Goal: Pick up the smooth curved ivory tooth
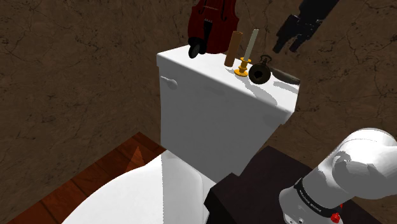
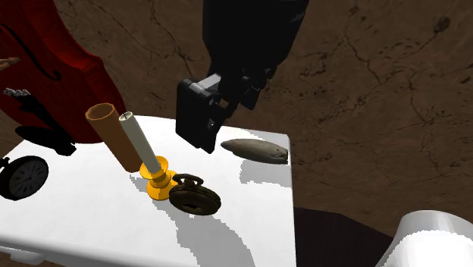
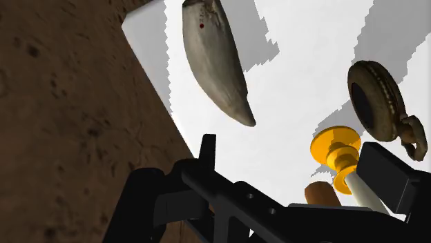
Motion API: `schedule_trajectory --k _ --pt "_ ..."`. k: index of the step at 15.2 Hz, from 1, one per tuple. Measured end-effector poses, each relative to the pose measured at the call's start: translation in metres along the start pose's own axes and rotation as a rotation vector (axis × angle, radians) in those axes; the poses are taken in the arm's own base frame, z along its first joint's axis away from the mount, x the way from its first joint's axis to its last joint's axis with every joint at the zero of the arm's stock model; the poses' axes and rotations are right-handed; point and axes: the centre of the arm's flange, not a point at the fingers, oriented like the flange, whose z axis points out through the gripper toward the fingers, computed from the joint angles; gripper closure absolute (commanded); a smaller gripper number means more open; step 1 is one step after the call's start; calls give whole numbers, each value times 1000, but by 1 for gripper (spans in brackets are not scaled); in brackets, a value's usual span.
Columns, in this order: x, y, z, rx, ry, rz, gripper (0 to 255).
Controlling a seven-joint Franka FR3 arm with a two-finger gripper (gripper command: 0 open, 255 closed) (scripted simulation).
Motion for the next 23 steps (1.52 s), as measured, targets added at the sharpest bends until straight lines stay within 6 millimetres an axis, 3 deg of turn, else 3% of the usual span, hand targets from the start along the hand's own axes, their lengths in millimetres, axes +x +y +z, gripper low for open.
schedule_trajectory --k 2,7,14,15,23 --pt "0 2 3 -3 -17 -38 0" --pt "-3 30 39 -22 -161 -410 0" --pt "-8 35 74 -24 -179 -462 0" --pt "-9 35 76 -23 -180 -462 255" --pt "-9 36 77 -23 -179 -463 255"
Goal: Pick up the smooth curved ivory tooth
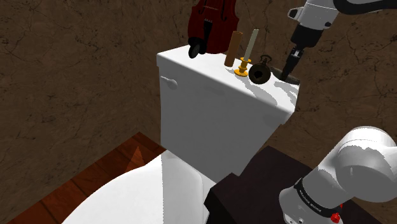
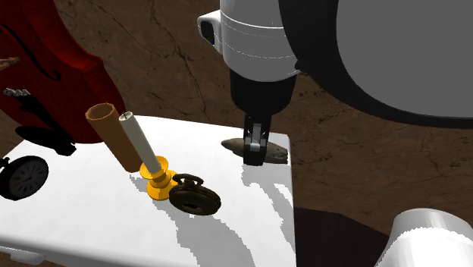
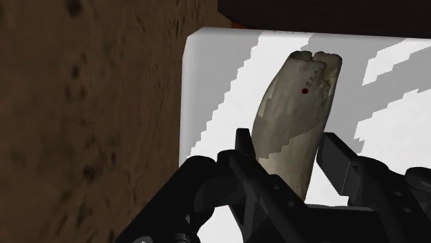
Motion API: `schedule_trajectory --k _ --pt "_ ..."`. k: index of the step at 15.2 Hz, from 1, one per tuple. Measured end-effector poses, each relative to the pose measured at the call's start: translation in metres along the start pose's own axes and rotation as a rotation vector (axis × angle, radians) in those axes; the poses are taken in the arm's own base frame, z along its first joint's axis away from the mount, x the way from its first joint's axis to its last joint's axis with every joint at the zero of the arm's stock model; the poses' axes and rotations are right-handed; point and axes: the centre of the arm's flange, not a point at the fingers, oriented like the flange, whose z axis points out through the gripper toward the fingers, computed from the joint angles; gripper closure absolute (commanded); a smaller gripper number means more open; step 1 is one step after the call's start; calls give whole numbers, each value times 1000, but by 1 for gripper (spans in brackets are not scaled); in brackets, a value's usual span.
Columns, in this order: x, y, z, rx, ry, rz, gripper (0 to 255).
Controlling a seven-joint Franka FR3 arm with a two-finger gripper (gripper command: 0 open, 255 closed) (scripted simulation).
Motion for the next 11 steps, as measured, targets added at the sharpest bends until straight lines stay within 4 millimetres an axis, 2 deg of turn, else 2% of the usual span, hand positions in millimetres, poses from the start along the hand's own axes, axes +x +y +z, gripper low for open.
schedule_trajectory --k 4,11 --pt "0 0 -5 0 0 0 255" --pt "0 3 -41 0 0 0 255"
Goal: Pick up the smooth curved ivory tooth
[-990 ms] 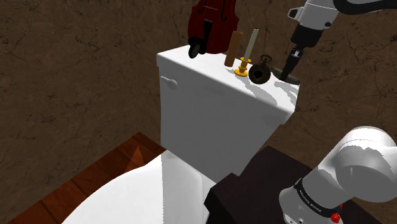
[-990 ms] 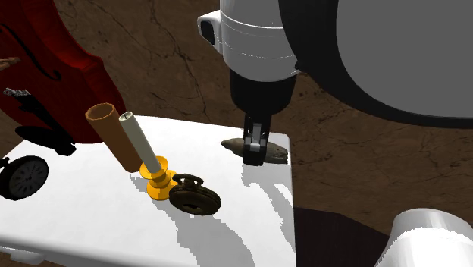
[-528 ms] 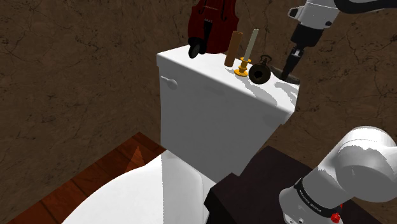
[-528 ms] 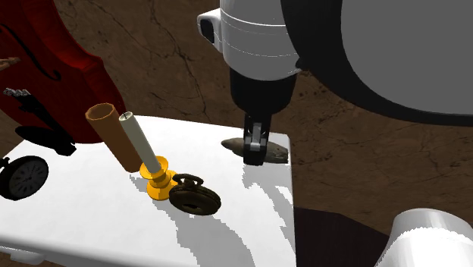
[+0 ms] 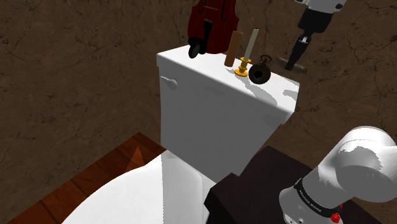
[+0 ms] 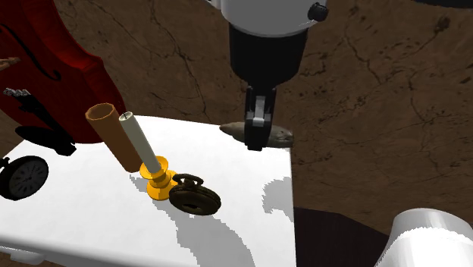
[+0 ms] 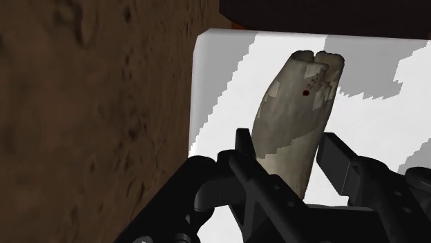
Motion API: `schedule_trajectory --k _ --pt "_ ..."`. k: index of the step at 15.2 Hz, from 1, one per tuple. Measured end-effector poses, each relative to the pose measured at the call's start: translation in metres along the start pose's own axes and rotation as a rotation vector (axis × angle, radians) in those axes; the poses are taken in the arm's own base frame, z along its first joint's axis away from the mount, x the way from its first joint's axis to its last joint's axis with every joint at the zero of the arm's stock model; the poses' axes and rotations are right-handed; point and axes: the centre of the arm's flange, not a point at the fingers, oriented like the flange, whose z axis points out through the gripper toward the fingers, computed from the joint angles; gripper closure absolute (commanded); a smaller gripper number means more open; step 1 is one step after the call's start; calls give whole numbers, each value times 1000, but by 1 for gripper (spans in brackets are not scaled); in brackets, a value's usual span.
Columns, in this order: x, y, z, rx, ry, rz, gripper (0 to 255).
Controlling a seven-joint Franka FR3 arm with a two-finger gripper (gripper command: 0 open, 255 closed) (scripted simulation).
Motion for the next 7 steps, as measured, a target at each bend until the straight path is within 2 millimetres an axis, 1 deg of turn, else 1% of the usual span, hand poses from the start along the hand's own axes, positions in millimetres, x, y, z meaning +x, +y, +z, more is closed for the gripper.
schedule_trajectory --k 7 --pt "1 2 -34 0 0 0 255"
